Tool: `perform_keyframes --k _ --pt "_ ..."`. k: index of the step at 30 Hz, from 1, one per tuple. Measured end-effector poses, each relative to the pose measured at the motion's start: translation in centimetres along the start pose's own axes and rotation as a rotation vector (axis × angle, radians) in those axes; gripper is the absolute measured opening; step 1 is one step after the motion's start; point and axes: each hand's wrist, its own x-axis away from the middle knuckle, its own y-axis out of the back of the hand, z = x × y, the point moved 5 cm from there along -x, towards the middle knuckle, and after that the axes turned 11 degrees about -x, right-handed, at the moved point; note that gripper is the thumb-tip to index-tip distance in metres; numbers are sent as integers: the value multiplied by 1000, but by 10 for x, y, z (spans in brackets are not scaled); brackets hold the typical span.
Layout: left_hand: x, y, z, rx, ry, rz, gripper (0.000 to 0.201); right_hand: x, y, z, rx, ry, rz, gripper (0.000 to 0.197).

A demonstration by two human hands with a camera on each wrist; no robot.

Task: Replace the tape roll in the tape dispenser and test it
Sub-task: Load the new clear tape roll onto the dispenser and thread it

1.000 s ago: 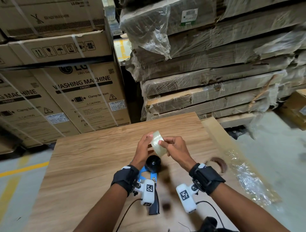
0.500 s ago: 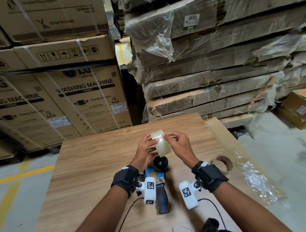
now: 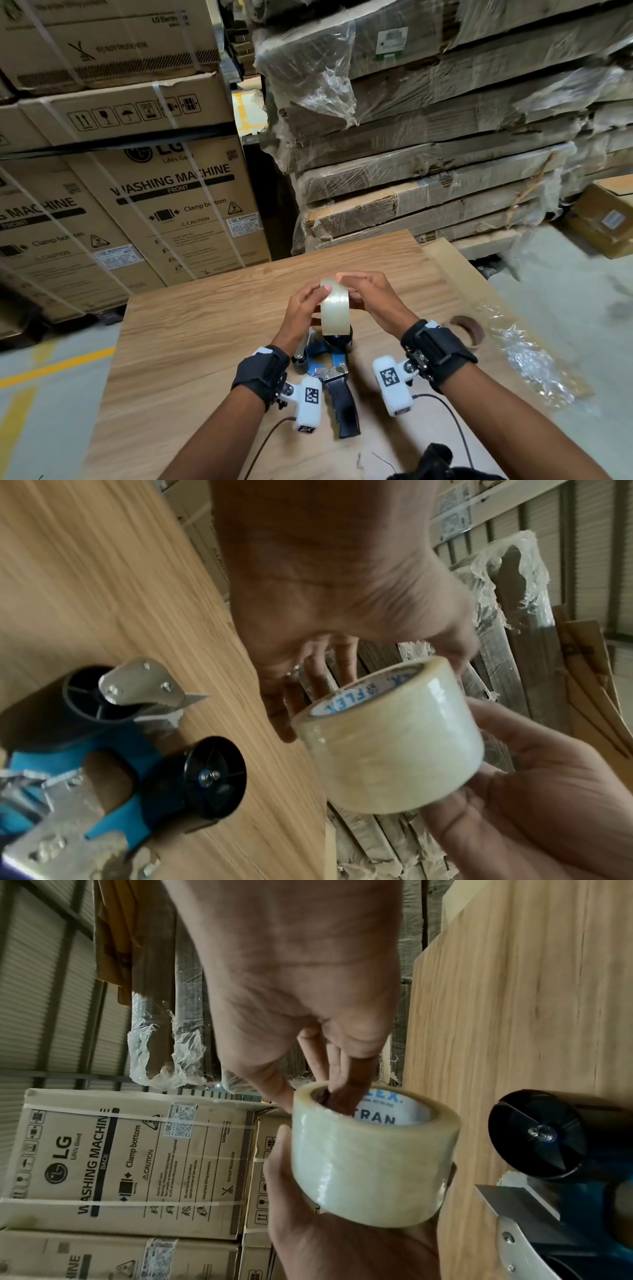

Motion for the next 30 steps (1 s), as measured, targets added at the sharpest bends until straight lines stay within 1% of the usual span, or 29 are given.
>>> perform_keyframes --k 2,4,5,7,10,11,13,15,16,19,22,24,27,30 --pt "1 -2 1 1 57 -33 54 1 -3 0 -26 -19 27 31" --pt "0 -5 3 9 106 -26 61 3 -7 1 -29 -3 48 34" --pt "-1 -5 5 10 122 -21 62 4 -8 2 -31 8 44 33" --pt "0 -5 7 32 147 -7 58 5 -8 2 -39 24 25 30" --pt "3 -2 5 81 105 34 45 3 -5 1 -39 50 -8 25" --pt "3 0 3 90 74 47 46 3 -5 1 -42 58 -15 23" --pt "4 3 1 105 34 74 55 2 -4 0 -52 71 -24 20" --pt "4 5 1 124 24 105 64 2 -6 0 -65 79 -29 18" --pt "4 6 2 129 21 108 65 1 -7 0 -65 82 -25 17" --pt "2 11 5 97 42 66 60 1 -10 -1 -37 67 41 21" --pt "0 13 8 64 86 28 43 3 -12 -1 -39 21 124 33" --pt "-1 12 10 48 105 8 37 4 -13 -1 -19 7 150 38" --pt "0 10 11 43 149 -32 39 3 -13 -4 -28 4 121 38" --pt "3 4 11 75 172 4 39 2 -11 -3 -45 6 38 32"
